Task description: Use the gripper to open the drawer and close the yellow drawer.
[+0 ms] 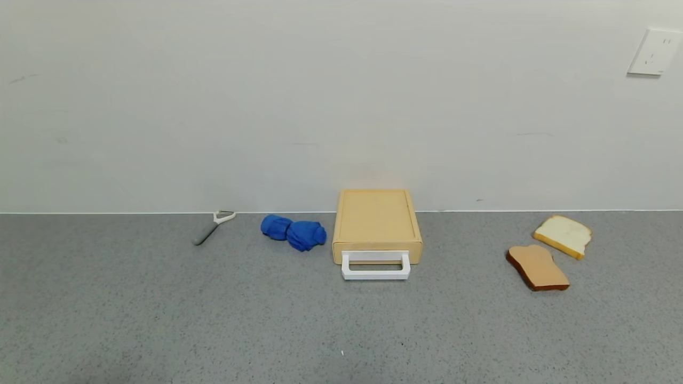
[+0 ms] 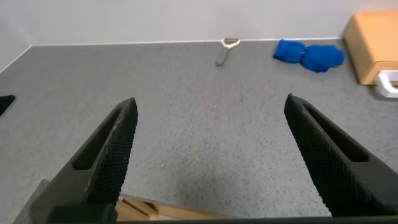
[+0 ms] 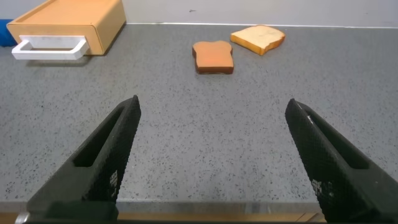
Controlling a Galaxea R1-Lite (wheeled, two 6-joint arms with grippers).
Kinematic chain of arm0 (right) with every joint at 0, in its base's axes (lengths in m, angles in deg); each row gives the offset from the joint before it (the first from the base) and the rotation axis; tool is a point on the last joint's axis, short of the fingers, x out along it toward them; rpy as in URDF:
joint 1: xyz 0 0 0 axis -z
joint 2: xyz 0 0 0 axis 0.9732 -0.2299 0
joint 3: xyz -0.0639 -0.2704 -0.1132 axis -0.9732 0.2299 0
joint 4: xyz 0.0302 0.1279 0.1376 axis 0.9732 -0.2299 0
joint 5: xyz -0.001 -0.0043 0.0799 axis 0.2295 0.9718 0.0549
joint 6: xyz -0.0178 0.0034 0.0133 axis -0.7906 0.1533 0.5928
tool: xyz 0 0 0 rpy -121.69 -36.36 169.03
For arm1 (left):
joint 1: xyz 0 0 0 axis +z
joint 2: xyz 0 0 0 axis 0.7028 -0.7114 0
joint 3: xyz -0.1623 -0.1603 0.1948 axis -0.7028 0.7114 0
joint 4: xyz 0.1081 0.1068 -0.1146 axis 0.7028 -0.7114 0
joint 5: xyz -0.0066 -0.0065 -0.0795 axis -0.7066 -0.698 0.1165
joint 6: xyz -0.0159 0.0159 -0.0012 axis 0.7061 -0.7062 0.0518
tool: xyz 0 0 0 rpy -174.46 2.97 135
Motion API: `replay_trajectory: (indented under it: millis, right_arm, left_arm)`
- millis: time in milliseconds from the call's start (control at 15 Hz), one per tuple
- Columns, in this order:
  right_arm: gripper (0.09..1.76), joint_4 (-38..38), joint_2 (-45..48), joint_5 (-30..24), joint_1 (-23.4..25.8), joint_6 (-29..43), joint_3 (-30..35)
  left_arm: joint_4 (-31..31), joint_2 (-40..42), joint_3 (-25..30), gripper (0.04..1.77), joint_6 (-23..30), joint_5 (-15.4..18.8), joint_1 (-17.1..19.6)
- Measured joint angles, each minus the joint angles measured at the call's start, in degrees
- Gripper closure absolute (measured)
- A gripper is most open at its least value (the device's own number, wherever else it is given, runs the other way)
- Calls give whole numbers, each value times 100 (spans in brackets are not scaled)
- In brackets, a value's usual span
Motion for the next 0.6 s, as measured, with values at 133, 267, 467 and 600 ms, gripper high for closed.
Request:
replay_trajectory:
  millis: [133, 267, 467, 600]
  right_arm:
    - [14, 0, 0, -2, 0, 0, 0]
    - [14, 0, 0, -2, 0, 0, 0]
    - [14, 2, 0, 0, 0, -2, 0]
    - [14, 0, 0, -5, 0, -2, 0]
  left_arm:
    - [-100, 572, 133, 11, -2, 313, -4]
    - [-108, 1164, 463, 11, 20, 647, 30]
    - [129, 1855, 1073, 10, 48, 1063, 99]
    - [658, 2146, 1566, 10, 48, 1182, 112]
